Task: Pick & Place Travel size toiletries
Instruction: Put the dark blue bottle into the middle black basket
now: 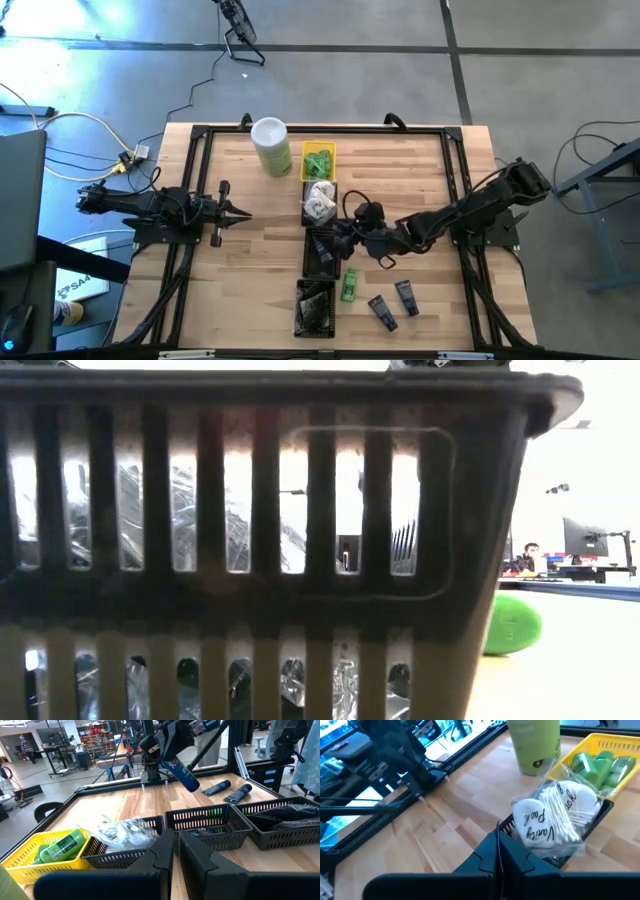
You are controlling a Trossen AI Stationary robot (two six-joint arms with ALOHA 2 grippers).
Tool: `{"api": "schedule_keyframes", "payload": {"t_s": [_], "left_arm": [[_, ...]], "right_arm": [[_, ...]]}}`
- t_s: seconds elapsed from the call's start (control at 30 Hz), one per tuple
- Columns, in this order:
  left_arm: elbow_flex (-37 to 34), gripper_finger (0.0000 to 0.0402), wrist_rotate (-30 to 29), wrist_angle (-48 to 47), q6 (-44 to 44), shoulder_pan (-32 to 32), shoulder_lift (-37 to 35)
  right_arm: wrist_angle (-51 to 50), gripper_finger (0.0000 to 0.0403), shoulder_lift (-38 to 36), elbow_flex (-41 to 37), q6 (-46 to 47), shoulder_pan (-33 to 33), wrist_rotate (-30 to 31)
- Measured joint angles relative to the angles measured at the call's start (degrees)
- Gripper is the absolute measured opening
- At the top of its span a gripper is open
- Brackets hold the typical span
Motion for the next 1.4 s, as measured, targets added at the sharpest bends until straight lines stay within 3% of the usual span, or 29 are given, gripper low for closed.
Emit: {"api": "schedule_keyframes", "payload": {"t_s": [0.37, 1.13, 1.4], "left_arm": [[0.0, 0.0024, 0.0, 0.0, 0.0, 0.0, 0.0], [0.0, 0.0024, -0.01, 0.0, 0.0, -0.02, -0.01], [-0.01, 0.0024, -0.01, -0.02, 0.0, -0.02, -0.02]], "right_arm": [[7.36, 0.0003, 5.43, 0.0, 0.01, -0.68, -0.4], [10.01, 0.0003, 6.11, 0.0, 0.78, -0.13, -1.59], [16.58, 0.0003, 12.2, 0.08, 1.73, 0.45, -1.32]]}}
